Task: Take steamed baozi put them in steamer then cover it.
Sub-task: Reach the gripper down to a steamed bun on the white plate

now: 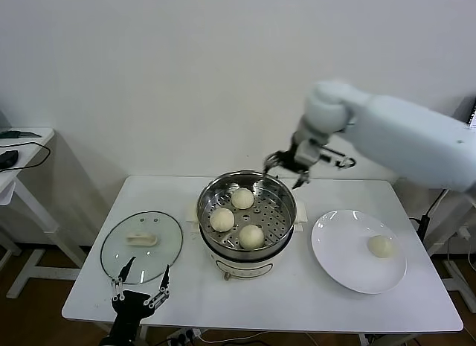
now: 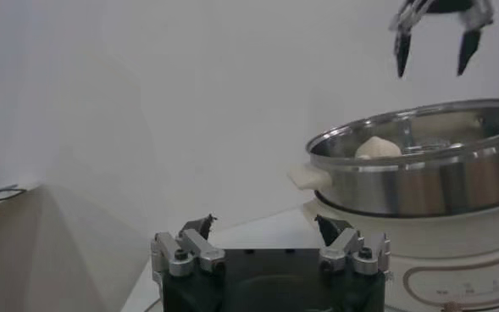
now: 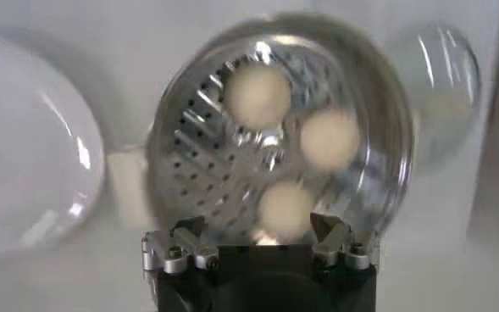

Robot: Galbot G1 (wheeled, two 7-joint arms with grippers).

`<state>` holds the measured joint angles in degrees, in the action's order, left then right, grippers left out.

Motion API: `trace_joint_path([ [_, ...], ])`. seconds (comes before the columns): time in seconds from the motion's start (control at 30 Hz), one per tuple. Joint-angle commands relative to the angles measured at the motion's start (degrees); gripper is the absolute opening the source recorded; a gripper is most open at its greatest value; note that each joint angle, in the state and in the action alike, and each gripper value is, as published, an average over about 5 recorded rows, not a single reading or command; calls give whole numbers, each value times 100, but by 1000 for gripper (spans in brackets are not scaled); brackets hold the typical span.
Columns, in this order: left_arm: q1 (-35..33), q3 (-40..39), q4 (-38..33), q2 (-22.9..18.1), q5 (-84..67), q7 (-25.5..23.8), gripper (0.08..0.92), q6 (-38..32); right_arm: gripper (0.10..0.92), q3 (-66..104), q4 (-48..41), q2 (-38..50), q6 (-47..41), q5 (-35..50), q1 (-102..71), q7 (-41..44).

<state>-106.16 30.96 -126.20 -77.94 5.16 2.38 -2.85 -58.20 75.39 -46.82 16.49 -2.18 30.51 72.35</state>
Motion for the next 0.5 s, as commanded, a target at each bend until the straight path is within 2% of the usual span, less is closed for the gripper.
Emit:
trace_joint_path([
  [0.03, -5, -3, -41, -8, -2, -19, 823, 6, 823, 503, -1697, 1214, -1879, 350, -789, 323],
  [0.23, -14, 44, -74, -8, -16, -60, 823, 29, 823, 1031, -2124, 1300, -1771, -290, -1857, 233],
  [0.5, -48, 73, -72, -18, -18, -49, 823, 34, 823, 1482, -2259, 1214, -1717, -505, -2841, -40],
])
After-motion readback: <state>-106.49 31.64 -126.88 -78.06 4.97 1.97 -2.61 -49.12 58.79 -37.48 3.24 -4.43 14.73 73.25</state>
